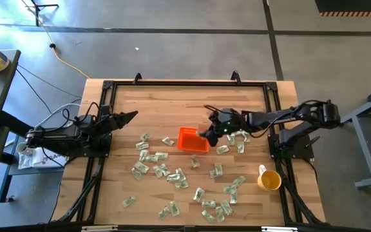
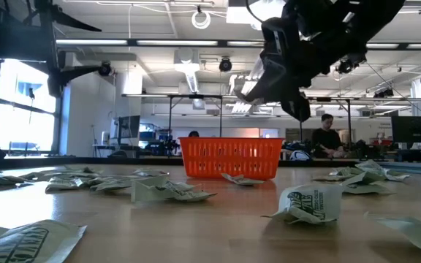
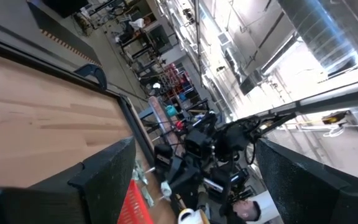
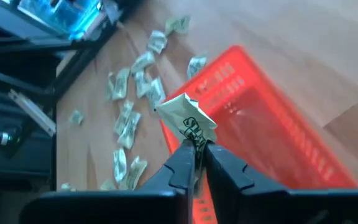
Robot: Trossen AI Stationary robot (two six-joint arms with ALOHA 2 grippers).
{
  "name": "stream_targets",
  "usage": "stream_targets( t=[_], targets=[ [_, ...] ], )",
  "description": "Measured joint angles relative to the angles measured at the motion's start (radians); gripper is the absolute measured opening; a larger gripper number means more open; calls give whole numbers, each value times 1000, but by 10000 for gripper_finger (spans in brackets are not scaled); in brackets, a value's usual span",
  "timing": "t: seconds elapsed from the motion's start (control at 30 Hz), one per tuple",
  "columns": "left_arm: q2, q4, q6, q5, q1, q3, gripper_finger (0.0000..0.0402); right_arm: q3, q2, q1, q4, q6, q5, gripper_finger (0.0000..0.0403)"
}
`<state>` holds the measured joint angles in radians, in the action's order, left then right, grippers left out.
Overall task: Pick and place Stevia / Truvia into bins
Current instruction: Put the light green stevia packet into the orange bin
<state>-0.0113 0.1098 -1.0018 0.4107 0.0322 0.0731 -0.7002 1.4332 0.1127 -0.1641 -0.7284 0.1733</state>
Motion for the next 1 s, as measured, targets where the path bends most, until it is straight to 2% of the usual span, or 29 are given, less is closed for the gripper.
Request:
stream_targets(
  t=[0.17,0.47,0.63,0.87,1.0],
  targets=[
    [0,-5,-1,0,0,0,365,-2,14,-28,-19,28,-42,68],
    [0,-4,-2,0,0,0,365,-206,22,-71,295,262,-283,68],
    [0,-4,-2,-12,0,0,365,-296,21,-52,378,320,-405,84],
    [-8,-16,-30,-210,0,0,364,-342,21,-2,516,311,-371,135],
    [-66,-37,-39,-229,0,0,343,-342,21,0,566,309,-357,178]
  ],
)
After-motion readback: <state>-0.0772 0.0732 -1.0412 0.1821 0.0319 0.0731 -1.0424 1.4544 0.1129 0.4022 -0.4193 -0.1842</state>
